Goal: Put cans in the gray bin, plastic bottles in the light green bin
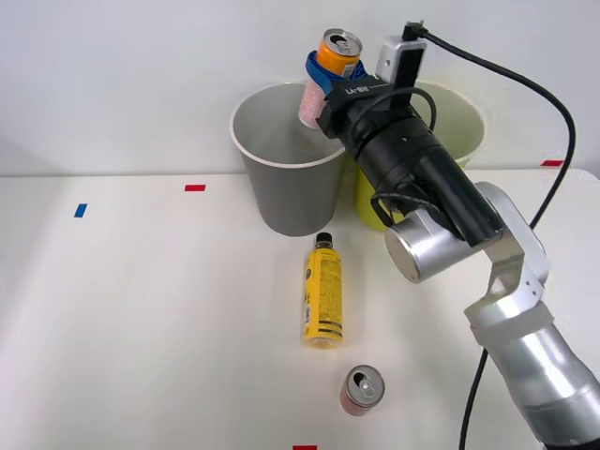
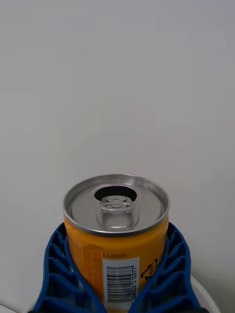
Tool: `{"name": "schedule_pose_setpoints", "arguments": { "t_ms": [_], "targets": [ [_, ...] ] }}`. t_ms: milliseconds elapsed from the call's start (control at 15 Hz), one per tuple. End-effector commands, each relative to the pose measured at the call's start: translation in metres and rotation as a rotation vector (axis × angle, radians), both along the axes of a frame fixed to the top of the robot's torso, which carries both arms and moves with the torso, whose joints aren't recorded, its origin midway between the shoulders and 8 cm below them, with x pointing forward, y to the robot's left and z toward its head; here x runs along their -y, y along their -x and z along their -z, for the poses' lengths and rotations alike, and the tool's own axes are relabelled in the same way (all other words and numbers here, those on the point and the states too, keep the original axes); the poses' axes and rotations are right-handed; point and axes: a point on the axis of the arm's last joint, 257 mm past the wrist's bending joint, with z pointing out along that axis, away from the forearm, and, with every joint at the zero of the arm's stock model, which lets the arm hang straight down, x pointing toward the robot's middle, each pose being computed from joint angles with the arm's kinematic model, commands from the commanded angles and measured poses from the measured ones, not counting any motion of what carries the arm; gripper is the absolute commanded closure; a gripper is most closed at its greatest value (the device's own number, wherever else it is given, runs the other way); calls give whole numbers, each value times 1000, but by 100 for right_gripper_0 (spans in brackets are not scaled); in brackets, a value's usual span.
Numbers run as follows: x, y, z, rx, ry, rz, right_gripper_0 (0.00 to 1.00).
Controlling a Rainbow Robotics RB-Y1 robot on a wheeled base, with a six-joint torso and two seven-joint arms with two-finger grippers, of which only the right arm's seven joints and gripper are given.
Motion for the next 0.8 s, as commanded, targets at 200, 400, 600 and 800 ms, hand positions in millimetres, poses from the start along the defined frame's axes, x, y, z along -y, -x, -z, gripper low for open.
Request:
{"name": "schedule_pose_setpoints", "arguments": {
  "t_ms": [200,400,600,800],
  "targets": [
    [-32,-22,-4,-5,14,-31,100],
    [-35,-26,-4,-1,38,-28,100],
    [-39,-24,2,-1,58,-36,16],
    [-40,-24,3,1,67,-37,0]
  ]
}}
